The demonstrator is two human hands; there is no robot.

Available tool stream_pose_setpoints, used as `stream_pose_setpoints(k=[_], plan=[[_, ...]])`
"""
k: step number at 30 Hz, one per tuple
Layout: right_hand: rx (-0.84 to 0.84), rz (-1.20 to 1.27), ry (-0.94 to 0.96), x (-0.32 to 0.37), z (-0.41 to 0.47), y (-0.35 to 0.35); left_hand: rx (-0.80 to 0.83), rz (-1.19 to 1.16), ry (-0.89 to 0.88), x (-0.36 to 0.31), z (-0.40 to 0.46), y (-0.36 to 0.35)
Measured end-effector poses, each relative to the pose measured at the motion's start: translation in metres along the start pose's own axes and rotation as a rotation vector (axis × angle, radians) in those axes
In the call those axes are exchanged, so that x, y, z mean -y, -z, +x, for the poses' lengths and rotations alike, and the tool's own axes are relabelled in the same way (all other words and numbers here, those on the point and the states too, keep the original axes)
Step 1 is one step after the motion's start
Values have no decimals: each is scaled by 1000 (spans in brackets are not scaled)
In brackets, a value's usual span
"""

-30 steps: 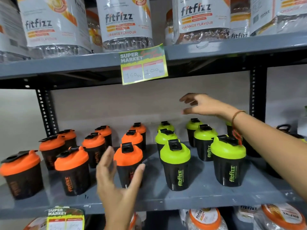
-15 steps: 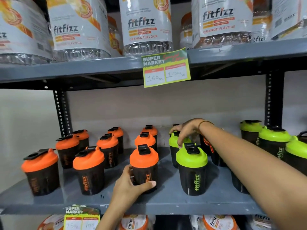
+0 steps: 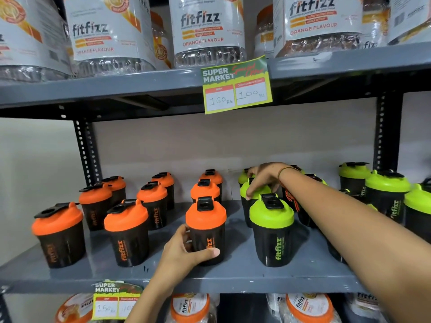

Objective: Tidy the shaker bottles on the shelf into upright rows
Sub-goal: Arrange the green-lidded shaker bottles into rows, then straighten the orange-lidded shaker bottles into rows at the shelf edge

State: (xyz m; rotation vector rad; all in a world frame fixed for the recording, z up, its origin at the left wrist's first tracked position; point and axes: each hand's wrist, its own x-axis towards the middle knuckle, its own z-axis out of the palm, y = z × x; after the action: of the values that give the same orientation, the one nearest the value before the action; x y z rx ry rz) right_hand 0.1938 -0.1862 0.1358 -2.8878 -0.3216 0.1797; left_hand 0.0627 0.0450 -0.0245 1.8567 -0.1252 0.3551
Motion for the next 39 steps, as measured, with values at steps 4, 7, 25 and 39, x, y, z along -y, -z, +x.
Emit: stream_pose_setpoints(k=[4, 7, 25, 39], plan=[[5, 14, -29, -3, -1, -1, 27, -7, 9, 0, 1, 1], [-11, 5, -28, -7, -1, 0, 47, -16, 9, 0, 1, 2], [-539, 170, 184, 26, -50, 31, -473, -135, -383, -37, -40, 20], [-417, 799, 420, 211, -68, -138, -768, 23, -184, 42, -24, 232]])
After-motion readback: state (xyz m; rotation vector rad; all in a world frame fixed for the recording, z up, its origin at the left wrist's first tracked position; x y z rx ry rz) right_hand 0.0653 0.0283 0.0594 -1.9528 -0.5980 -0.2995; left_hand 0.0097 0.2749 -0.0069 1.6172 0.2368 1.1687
